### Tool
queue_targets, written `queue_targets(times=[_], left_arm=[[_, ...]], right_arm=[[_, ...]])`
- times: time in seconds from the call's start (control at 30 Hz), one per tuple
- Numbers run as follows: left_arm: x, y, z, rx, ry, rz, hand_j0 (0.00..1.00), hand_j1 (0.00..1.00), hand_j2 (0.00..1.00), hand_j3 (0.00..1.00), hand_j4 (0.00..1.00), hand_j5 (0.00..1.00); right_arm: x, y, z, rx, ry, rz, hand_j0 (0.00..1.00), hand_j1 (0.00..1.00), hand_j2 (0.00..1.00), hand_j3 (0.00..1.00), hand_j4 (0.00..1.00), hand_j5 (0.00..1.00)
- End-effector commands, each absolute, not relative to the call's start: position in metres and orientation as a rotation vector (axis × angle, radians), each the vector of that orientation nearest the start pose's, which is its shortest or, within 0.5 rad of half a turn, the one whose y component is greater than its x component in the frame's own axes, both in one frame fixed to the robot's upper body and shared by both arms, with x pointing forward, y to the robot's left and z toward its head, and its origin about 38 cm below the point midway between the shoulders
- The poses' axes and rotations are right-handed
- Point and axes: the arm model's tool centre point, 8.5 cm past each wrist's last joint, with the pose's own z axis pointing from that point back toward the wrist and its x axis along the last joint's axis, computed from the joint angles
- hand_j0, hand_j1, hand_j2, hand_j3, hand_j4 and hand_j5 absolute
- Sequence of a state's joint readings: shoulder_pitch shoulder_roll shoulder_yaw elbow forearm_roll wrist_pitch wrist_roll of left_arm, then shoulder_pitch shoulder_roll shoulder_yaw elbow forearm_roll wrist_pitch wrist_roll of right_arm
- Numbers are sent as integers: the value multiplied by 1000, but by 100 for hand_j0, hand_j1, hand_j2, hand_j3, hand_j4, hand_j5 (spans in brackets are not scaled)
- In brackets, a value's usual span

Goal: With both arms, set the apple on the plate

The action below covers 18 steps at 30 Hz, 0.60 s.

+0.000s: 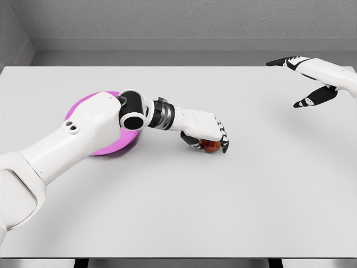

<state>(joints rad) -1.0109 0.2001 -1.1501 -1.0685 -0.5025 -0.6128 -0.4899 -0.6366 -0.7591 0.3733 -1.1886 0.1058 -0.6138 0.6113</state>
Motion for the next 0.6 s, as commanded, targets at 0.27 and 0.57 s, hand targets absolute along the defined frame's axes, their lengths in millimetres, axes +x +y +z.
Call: queue_targets(times=[0.27, 0.57], left_arm=[[460, 26, 163, -40, 1681, 2921, 49, 49, 49, 49, 49, 49], [481, 66, 187, -113, 1781, 2944, 49, 49, 49, 49, 49, 49]], right_arm=[[464, -379, 245, -327, -1585, 1600, 100, 100, 100, 100, 100, 100], [464, -379, 245, -329, -1584, 1600, 100, 100, 100, 100, 100, 100]])
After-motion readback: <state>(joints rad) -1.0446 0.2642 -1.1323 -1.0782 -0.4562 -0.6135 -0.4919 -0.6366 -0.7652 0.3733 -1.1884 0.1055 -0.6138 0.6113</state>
